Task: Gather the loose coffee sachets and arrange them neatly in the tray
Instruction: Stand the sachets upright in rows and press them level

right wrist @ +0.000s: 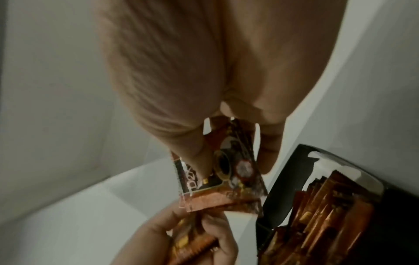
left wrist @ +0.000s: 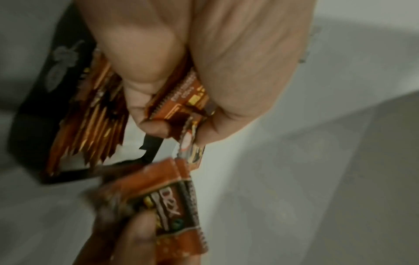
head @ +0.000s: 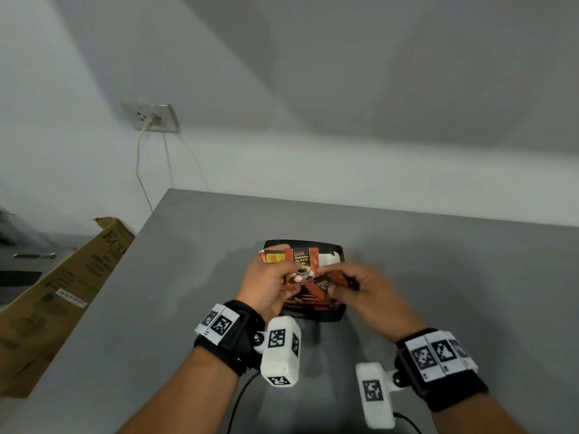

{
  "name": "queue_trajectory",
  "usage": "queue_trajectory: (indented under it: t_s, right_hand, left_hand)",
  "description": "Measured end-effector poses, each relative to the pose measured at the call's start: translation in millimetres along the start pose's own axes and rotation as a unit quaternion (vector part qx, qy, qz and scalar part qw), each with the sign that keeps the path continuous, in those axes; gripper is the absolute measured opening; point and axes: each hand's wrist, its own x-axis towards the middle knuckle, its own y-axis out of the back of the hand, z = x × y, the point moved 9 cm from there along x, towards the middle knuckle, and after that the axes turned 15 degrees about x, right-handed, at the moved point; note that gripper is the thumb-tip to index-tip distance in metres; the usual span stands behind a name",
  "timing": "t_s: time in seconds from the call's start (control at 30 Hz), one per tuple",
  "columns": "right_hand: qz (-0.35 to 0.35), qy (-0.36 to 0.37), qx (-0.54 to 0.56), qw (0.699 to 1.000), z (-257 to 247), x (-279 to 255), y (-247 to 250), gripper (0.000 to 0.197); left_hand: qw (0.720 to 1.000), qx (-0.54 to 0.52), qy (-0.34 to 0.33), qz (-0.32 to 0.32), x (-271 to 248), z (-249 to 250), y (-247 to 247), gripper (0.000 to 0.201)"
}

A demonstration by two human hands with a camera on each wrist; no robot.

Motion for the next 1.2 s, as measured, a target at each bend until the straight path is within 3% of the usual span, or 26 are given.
queue_trajectory:
  t_s: [0.07,0.17,0.37,0.5,0.7,0.83,0.93,1.03,1.1,1.17,1.2]
  right_hand:
    - [0.052,-0.040,0.144,0.987,8.4,0.3,6.8,0.038]
    - [0.086,-0.092,0.319,0.939,10.1,4.2,1.1,0.026]
    - [0.114,-0.127,0.363,0.916,9.9,6.4,-11.4,0.023]
    - [0.135,-0.125,0.412,0.893,10.1,5.3,-2.3,0.020]
    - [0.080,-0.139,0.405,0.900,5.5,6.8,-18.3,0.021]
    - [0.097,-0.117,0.381,0.912,6.6,7.7,-14.5,0.023]
    - [0.111,-0.043,0.209,0.971,-0.1,10.2,7.3,0.021]
    - [0.037,-0.002,-0.006,0.999,-7.1,8.4,2.1,0.030]
    - [0.022,-0.020,0.027,0.999,-0.1,4.3,-1.0,0.039]
    - [0.045,-0.046,0.193,0.979,7.8,1.0,0.0,0.035]
    - [0.056,-0.063,0.283,0.955,12.0,1.0,-0.3,0.031]
  left_hand:
    - [0.998,0.039,-0.042,0.021,-0.4,11.7,4.6,0.039]
    - [0.995,0.067,-0.072,0.006,-2.5,17.2,-5.0,0.044]
    - [0.998,0.014,-0.032,-0.061,-6.1,4.0,-20.9,0.035]
    - [0.998,0.001,-0.017,-0.062,-4.5,-0.5,-12.5,0.033]
    - [0.995,0.050,-0.067,-0.057,-5.3,2.0,-16.1,0.030]
    - [0.998,0.042,-0.028,-0.047,-4.3,-2.9,-15.4,0.022]
    - [0.997,0.011,0.063,-0.040,1.2,-17.9,-5.3,0.040]
    - [0.995,-0.040,0.083,-0.036,2.1,-20.2,-1.4,0.016]
    - [0.999,-0.030,0.041,0.005,5.7,-12.6,8.3,0.029]
    - [0.999,0.010,-0.013,0.035,6.4,1.7,15.8,0.041]
    - [0.998,0.033,-0.037,0.042,6.6,7.3,17.3,0.046]
